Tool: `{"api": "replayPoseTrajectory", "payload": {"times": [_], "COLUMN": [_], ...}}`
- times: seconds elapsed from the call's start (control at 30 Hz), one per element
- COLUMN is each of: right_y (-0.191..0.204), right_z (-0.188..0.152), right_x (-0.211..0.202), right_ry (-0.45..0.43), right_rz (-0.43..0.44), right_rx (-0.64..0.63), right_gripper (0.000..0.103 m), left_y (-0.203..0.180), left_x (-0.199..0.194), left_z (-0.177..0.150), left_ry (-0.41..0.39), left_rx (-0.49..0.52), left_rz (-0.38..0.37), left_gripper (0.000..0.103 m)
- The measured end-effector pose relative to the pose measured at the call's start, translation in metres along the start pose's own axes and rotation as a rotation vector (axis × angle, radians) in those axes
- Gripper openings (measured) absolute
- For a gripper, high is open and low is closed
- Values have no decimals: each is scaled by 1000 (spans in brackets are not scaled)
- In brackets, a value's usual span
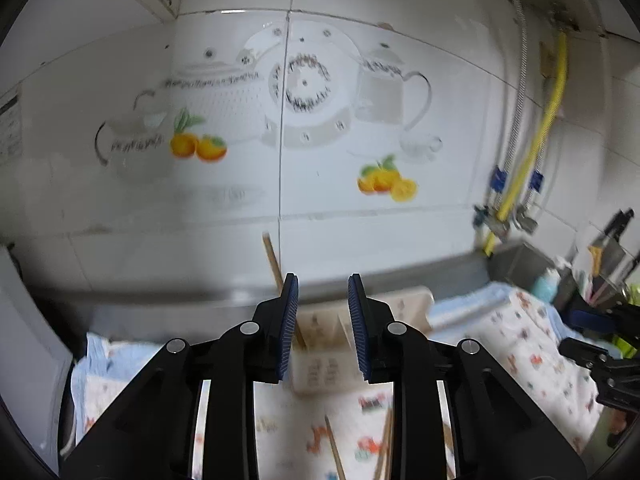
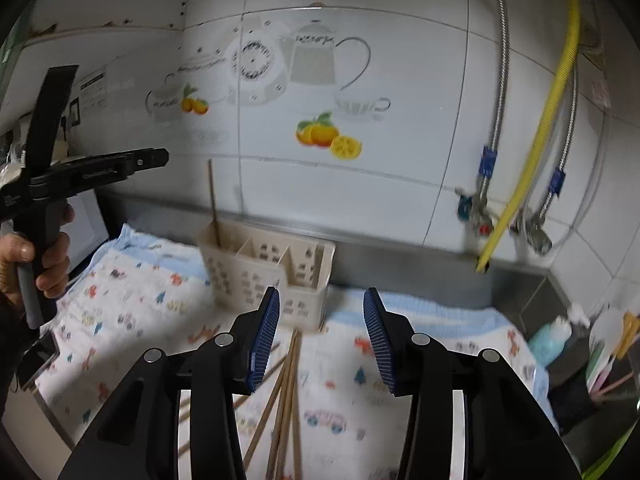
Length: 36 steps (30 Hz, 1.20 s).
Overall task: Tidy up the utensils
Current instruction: 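Open the left gripper to drop the chopstick into the holder, then grasp another wooden chopstick with the left gripper while the right gripper grasps one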
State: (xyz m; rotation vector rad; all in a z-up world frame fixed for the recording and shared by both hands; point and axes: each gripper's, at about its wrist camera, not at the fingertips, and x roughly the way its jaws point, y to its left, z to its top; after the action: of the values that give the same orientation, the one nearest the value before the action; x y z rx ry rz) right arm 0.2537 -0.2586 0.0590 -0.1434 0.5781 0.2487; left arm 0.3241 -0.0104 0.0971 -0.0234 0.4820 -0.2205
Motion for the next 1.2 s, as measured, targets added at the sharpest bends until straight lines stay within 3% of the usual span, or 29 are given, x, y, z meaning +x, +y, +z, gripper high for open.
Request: {"api": "replayPoseTrajectory", "payload": {"times": [0.3, 0.47, 0.6, 0.87, 1.2], "right_y": [11, 11, 8, 8, 5], "right_z": [-93, -136, -160, -186, -190], "right_x": [10, 26, 40, 58, 67], "right_ry": [112, 179, 222, 280, 293], "right_rz": [33, 34, 22, 15, 24], "right_rx": [65, 101, 117, 122, 134], "right_gripper": [42, 31, 28, 23, 18], "left_y": [2, 7, 5, -8, -11], "left_x": [-36, -40, -39, -17, 9], "left_z": [-98, -148, -183, -233, -252], "left_ry": [95, 155, 205, 337, 409], "left_rx": [-52, -109, -122, -139, -173], "left_rz": [-28, -37, -35, -73, -67], "left_gripper": [26, 26, 26, 26, 25]}}
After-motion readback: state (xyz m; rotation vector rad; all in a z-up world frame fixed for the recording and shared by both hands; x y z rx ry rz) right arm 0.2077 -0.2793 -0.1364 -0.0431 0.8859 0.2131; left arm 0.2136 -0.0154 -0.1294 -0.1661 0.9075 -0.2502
